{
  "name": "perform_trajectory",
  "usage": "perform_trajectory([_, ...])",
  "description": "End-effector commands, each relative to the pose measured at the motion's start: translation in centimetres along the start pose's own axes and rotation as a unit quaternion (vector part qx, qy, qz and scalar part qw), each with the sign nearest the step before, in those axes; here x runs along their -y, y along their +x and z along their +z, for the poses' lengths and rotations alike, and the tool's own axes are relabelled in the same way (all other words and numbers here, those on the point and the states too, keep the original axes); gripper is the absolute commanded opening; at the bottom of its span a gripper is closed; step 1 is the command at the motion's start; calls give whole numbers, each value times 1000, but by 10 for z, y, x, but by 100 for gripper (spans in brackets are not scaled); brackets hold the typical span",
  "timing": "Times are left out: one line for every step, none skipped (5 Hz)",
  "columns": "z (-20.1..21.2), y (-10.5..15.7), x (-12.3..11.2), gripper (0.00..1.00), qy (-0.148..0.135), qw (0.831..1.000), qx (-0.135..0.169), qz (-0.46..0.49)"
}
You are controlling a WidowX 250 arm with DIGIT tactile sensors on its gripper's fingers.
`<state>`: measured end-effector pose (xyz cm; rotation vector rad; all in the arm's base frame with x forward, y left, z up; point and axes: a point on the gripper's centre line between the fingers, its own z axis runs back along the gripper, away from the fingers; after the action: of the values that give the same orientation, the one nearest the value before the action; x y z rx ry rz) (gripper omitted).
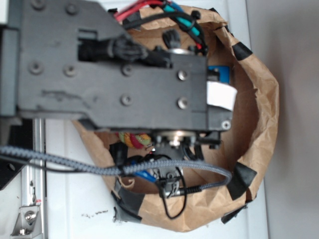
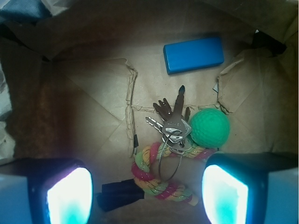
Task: Grab the silver keys.
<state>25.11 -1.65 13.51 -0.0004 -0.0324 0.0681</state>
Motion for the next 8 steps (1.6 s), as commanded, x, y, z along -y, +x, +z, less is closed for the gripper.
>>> perform_trajectory([-24,4,-17,100,28,999,6,42])
perform_trajectory([-39,3,-38,100,22,998,-2,54])
perform_trajectory([-45,2,-46,100,-6,997,8,71])
perform_trajectory([-61,2,-41,100,-26,997,14,73])
perform_trajectory([-68,-5,-25,100,-41,998,2,44])
perform_trajectory([-83,-2,-19,100,-42,998,3,50])
perform_trajectory([-87,-1,-18,100,-50,997,8,51])
perform_trajectory([-88,1,-18,100,-47,998,9,50])
